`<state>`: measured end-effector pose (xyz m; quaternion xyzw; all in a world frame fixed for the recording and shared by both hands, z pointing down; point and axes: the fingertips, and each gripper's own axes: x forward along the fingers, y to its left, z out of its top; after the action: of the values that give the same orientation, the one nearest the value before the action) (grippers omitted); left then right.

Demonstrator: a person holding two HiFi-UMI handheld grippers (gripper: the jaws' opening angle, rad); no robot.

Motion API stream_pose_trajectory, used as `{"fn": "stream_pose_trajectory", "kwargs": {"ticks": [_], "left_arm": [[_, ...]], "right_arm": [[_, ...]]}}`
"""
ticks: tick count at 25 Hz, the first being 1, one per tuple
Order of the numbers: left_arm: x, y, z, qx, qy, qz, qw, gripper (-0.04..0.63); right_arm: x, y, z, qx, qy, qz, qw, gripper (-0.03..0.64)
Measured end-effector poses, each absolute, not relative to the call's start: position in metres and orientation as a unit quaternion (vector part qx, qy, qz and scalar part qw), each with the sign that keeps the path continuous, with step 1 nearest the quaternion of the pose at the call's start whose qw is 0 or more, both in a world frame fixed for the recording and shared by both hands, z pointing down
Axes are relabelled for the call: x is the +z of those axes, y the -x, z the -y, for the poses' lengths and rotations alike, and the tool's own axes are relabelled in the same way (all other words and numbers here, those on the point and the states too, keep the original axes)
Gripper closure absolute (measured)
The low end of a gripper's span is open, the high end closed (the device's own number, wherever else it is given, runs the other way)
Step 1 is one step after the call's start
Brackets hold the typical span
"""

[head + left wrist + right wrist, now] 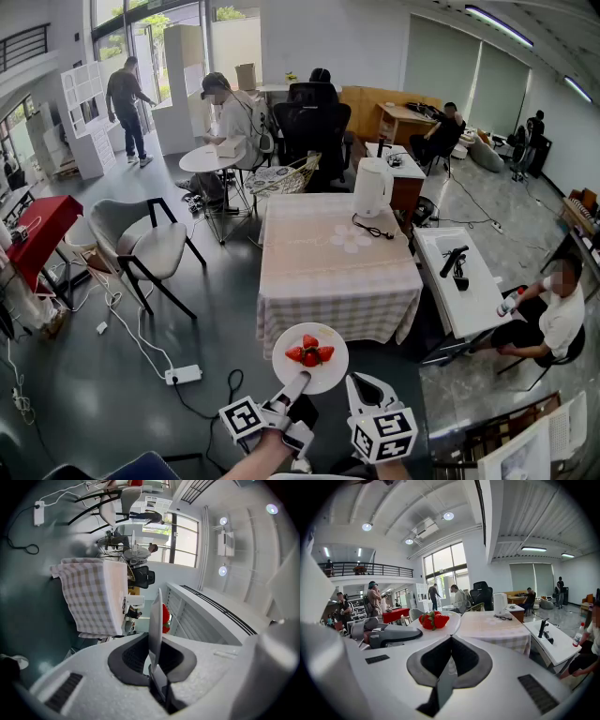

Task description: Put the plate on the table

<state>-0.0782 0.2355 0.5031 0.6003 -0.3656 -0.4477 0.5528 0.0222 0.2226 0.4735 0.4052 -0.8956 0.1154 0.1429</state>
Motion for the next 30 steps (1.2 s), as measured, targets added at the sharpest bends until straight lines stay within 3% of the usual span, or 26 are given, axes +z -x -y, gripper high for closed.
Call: {"fn": "stream_pose_trajectory", "kwargs": {"ticks": [19, 30], "left_arm": [[0.509, 0.095, -0.221, -0.438, -0.600, 0.371, 0.557, 0.569], [0.516, 0.089, -0.165, -0.435, -0.593, 0.386, 0.556, 0.569]], "right_arm": [[0.481, -0.011, -0.206, 0.136, -0.408, 0.893, 0.131, 0.612], [0.483, -0.020, -0.143, 0.141, -0.399, 0.898, 0.124, 0.612]]}}
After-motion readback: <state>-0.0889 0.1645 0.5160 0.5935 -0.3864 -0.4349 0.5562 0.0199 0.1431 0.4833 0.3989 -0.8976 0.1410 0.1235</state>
